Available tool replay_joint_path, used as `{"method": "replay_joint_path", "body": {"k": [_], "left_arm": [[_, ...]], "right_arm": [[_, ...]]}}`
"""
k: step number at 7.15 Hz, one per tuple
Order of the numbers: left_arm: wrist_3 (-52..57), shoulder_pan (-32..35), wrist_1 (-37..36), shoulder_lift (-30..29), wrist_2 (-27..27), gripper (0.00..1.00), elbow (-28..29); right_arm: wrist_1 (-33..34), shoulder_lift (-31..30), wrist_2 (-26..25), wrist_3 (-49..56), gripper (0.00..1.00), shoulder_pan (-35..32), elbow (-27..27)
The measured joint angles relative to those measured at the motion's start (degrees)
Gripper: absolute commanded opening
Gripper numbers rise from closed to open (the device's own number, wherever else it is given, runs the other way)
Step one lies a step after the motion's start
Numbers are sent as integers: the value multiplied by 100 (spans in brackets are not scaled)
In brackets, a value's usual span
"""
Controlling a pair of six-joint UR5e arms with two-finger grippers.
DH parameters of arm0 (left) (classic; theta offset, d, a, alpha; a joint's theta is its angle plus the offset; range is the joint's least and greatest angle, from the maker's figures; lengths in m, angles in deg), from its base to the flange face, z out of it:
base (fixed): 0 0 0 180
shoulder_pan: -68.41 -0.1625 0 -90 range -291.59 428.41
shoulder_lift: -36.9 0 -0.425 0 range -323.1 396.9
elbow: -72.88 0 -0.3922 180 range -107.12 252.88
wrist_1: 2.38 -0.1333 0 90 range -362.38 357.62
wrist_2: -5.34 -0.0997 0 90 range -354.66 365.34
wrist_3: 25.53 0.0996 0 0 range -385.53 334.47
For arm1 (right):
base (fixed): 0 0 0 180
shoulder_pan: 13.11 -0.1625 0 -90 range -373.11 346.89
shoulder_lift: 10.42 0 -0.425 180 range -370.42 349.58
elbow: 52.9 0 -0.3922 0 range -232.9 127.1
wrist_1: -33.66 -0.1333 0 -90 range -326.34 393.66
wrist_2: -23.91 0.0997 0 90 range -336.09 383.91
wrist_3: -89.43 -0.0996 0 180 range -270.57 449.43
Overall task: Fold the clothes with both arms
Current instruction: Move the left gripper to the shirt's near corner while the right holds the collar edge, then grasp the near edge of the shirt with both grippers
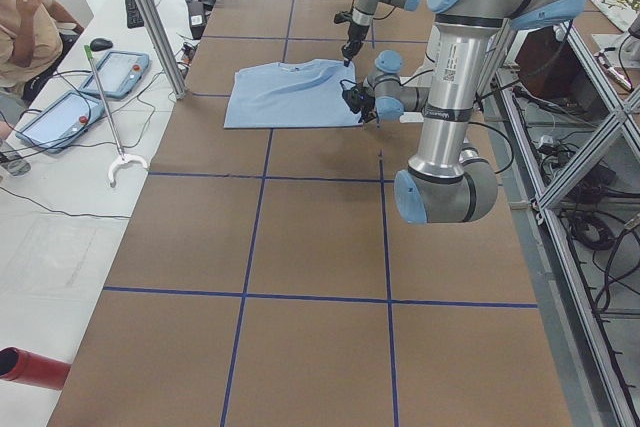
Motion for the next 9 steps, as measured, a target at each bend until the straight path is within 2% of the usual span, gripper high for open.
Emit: {"method": "replay_joint_path", "body": {"k": [4, 7, 8, 9], "left_arm": [[-111, -129, -31, 12, 10, 59, 55], [-156, -180, -31, 18, 5, 47, 70], [-158, -183, -31, 21, 3, 33, 73], [-159, -183, -31, 22, 2, 3, 77]], "right_arm": [[0, -2, 0, 0, 0, 1, -20], [0, 3, 0, 0, 0, 1, -27], [0, 6, 0, 0, 0, 0, -28], [0, 6, 0, 0, 0, -4, -30]]}}
